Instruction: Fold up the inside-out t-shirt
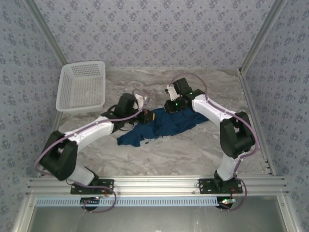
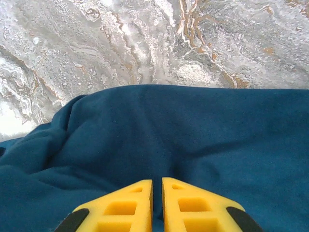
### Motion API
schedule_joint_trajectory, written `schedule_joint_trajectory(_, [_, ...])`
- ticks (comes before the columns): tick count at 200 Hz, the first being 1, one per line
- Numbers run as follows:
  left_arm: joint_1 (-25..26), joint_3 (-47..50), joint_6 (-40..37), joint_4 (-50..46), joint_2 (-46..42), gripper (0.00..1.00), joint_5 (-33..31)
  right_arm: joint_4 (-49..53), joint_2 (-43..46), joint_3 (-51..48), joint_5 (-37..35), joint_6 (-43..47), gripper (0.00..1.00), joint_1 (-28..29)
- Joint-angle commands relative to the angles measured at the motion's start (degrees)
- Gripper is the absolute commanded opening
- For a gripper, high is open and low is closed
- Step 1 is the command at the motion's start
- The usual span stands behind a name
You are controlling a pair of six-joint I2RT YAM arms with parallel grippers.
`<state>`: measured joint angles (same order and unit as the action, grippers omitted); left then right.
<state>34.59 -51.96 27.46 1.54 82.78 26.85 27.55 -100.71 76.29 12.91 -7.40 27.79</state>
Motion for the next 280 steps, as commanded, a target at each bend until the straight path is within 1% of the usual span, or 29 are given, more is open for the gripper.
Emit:
schedule_joint_trajectory(1, [-1.7, 2.8, 7.2, 6.2, -2.0, 0.0, 11.4, -2.4, 6.5, -4.6, -8.6, 0.9, 0.23, 1.2])
schedule_joint_trajectory(10, [-2.2, 3.3, 8.4, 6.8, -2.4, 0.0, 12.2, -4.8, 10.3, -7.4, -6.8, 1.8, 0.29, 2.1])
schedule_joint_trajectory(24, [-2.7, 3.8, 9.4, 7.5, -2.8, 0.0, 12.9, -7.9, 15.8, -14.6, -1.1, 1.7, 0.38, 3.4])
schedule_joint_trajectory(32, [-2.7, 3.7, 9.4, 7.2, -3.1, 0.0, 12.8, -8.8, 18.2, -17.4, 1.8, 1.1, 0.47, 4.1])
schedule_joint_trajectory(50, [-2.8, 3.2, 9.6, 6.4, -3.2, 0.0, 12.4, -14.3, 22.0, -24.3, 4.2, -2.2, 0.6, 7.2])
schedule_joint_trajectory(61, [-2.7, 3.1, 9.9, 6.4, -3.1, 0.0, 12.4, -18.1, 23.2, -27.4, 2.6, -3.8, 0.67, 9.5])
schedule_joint_trajectory(70, [-2.8, 3.1, 10.1, 6.4, -2.9, 0.0, 12.4, -21.6, 23.2, -29.9, 1.2, -5.0, 0.7, 10.9])
schedule_joint_trajectory(83, [-2.7, 2.9, 10.5, 6.6, -2.9, 0.0, 12.4, -24.7, 21.4, -31.4, -4.2, -7.5, 0.71, 12.2])
schedule_joint_trajectory(103, [-2.7, 3.0, 10.7, 6.6, -2.9, 0.0, 12.8, -26.9, 15.8, -29.2, -10.3, -7.7, 0.72, 12.3])
schedule_joint_trajectory(110, [-2.7, 3.2, 10.8, 6.7, -3.1, 0.0, 12.7, -29.3, 13.8, -28.8, -11.1, -8.1, 0.7, 12.4])
schedule_joint_trajectory(115, [-2.8, 3.3, 10.8, 6.8, -3.4, 0.0, 12.7, -30.5, 12.5, -28.4, -11.2, -8.7, 0.66, 12.4])
schedule_joint_trajectory(126, [-2.9, 3.4, 10.2, 6.1, -3.7, 0.0, 12.0, -31.9, 10.7, -27.6, -9.0, -10.3, 0.49, 11.9])
schedule_joint_trajectory(127, [-2.9, 3.4, 10.1, 6.0, -3.7, 0.0, 11.9, -31.9, 10.7, -27.6, -9.0, -10.3, 0.49, 11.9])
schedule_joint_trajectory(130, [-3.1, 3.4, 9.9, 5.5, -3.9, 0.0, 11.6, -32.4, 10.7, -27.5, -7.9, -10.3, 0.42, 11.6])
schedule_joint_trajectory(131, [-3.2, 3.4, 9.8, 5.4, -3.9, 0.0, 11.4, -32.4, 10.7, -27.5, -7.9, -10.3, 0.42, 11.6])
schedule_joint_trajectory(139, [-3.6, 3.7, 9.5, 4.2, -4.3, 0.0, 9.9, -32.9, 11.8, -28.0, -5.8, -9.8, 0.3, 11.1])
schedule_joint_trajectory(153, [-4.7, 4.4, 9.1, 2.4, -4.6, 0.0, 6.7, -33.5, 15.1, -30.1, 0.7, -9.3, 0.13, 9.5])
schedule_joint_trajectory(155, [-5.0, 4.4, 9.0, 2.0, -4.6, 0.0, 6.2, -33.9, 16.1, -30.8, 2.8, -9.3, 0.1, 9.1])
schedule_joint_trajectory(168, [-6.1, 4.7, 8.1, 0.0, -3.8, 0.0, 3.2, -35.6, 19.8, -33.7, 11.1, -10.0, 0.03, 7.3])
schedule_joint_trajectory(171, [-6.3, 4.7, 7.8, -0.5, -3.5, 0.0, 2.5, -36.4, 21.1, -34.8, 14.6, -10.5, 0.01, 6.5])
schedule_joint_trajectory(180, [-6.9, 4.7, 7.4, -1.6, -2.4, 0.0, -0.1, -37.7, 22.9, -36.6, 19.5, -11.4, 0.0, 5.7])
schedule_joint_trajectory(185, [-7.1, 4.5, 7.2, -2.4, -1.8, 0.05, -1.7, -38.2, 23.9, -37.5, 21.8, -12.0, 0.0, 5.4])
schedule_joint_trajectory(196, [-7.1, 3.8, 5.9, -4.6, -0.9, 0.11, -5.3, -39.4, 25.4, -38.8, 25.8, -12.5, 0.0, 5.1])
schedule_joint_trajectory(206, [-7.1, 3.6, 4.9, -5.8, -1.1, 0.27, -7.4, -41.2, 26.1, -40.1, 28.0, -13.8, 0.0, 4.8])
schedule_joint_trajectory(226, [-5.6, 5.0, 3.2, -6.4, -5.2, 0.48, -9.9, -47.4, 26.2, -42.1, 32.1, -17.1, 0.0, 3.5])
schedule_joint_trajectory(238, [-2.8, 5.9, 0.8, -8.4, -8.9, 0.57, -13.5, -51.2, 25.8, -42.9, 33.7, -19.2, 0.0, 2.5])
schedule_joint_trajectory(252, [1.9, 6.4, -2.6, -11.8, -13.0, 0.7, -20.7, -55.2, 24.7, -43.2, 36.1, -21.4, 0.0, 1.8])
schedule_joint_trajectory(265, [5.5, 7.0, -5.1, -13.4, -15.9, 0.73, -24.8, -57.1, 23.6, -43.3, 37.6, -22.6, 0.0, 1.2])
schedule_joint_trajectory(280, [7.9, 7.5, -6.9, -13.8, -17.4, 0.72, -24.9, -58.5, 22.9, -43.2, 38.4, -23.9, 0.0, 0.3])
